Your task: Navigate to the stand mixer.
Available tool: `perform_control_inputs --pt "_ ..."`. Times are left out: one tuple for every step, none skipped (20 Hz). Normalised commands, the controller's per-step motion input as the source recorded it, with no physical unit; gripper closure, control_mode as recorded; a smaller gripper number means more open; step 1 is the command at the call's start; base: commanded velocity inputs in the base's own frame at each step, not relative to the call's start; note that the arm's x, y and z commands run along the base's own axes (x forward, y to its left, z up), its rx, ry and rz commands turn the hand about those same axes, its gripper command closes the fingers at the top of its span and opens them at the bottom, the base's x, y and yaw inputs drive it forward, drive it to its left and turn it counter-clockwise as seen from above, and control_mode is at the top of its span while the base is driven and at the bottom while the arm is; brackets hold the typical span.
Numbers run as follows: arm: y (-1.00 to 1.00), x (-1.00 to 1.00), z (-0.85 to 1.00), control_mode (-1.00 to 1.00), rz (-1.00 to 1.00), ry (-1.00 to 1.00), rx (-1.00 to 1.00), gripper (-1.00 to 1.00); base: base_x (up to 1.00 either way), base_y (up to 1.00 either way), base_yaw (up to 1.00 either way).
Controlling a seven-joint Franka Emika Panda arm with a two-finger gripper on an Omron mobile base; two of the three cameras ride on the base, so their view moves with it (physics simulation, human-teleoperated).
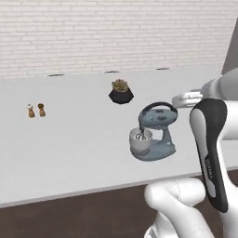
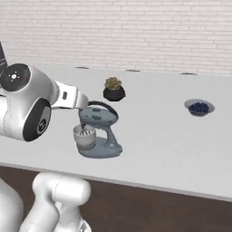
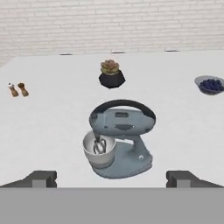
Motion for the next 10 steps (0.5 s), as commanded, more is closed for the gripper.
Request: perform_control_inputs --pt "0.0 0.0 0.0 1.0 0.0 0.0 0.0 -1.0 0.0 -0.95 0.05" --pt "0.0 0.0 0.0 1.0 0.0 0.0 0.0 -1.0 0.0 -0.86 0.05" --pt "0.0 0.0 0.0 1.0 0.0 0.0 0.0 -1.0 0.15 -0.66 0.01" --pt "0.0 0.0 0.0 1.0 0.0 0.0 0.0 -1.0 0.53 -0.36 0.0" --pt "0.0 0.0 0.0 1.0 0.0 0.0 0.0 -1.0 0.79 -0.16 0.0" --pt "0.0 0.0 0.0 1.0 0.0 0.0 0.0 -1.0 0.86 0.0 0.0" --pt "0.0 0.0 0.0 1.0 0.0 0.0 0.0 -1.0 0.93 0.04 0.0" --pt "0.0 0.0 0.0 1.0 0.0 0.0 0.0 -1.0 0.98 0.34 -0.06" --pt "0.0 0.0 0.0 1.0 0.0 0.0 0.0 -1.0 0.86 0.71 -0.13" --pt "0.0 0.0 0.0 1.0 0.0 0.0 0.0 -1.0 0.76 0.89 -0.15"
